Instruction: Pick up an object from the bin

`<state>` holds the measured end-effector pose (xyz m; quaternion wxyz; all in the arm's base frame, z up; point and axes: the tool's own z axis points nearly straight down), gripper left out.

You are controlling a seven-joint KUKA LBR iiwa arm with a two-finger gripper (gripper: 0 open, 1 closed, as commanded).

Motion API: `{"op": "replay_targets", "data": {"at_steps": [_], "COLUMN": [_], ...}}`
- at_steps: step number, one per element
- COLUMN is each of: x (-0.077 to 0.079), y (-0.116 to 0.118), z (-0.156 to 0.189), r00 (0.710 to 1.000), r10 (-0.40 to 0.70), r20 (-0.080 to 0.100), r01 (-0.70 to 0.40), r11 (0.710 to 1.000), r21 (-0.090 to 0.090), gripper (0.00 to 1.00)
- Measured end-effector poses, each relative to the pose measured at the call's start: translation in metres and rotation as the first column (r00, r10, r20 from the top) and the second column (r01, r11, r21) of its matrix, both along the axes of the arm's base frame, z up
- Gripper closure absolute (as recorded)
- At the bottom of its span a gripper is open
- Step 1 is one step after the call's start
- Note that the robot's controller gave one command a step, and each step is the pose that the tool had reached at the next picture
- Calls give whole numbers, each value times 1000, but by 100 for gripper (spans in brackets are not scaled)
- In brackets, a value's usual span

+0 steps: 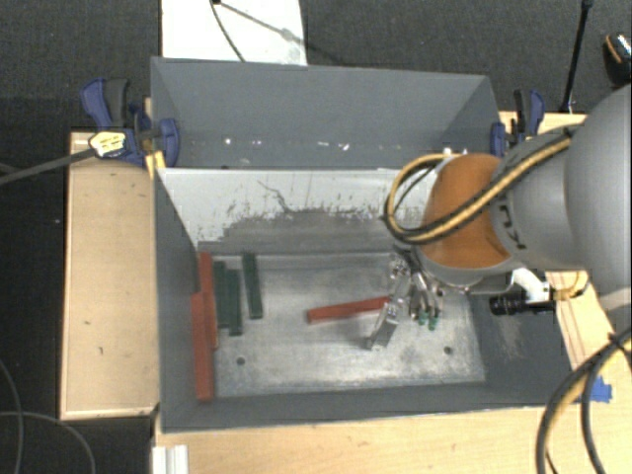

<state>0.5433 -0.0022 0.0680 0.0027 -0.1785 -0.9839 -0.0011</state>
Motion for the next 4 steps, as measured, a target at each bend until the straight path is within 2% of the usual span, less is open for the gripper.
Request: {"op": "replay_targets", "data": {"at_steps": [1, 2, 3, 4], "x": [1, 0, -2, -2], "y": [55, 31, 39, 39], "z": [34, 32, 1, 2], "r00": [994, 998, 987, 986], "r10": [105, 65, 162, 165], "r20": [12, 5, 2, 3], "r01": [-105, -65, -162, -165], "r11": [995, 998, 987, 986], "r21": [-2, -4, -2, -3], "gripper": [0, 0, 0, 0]}}
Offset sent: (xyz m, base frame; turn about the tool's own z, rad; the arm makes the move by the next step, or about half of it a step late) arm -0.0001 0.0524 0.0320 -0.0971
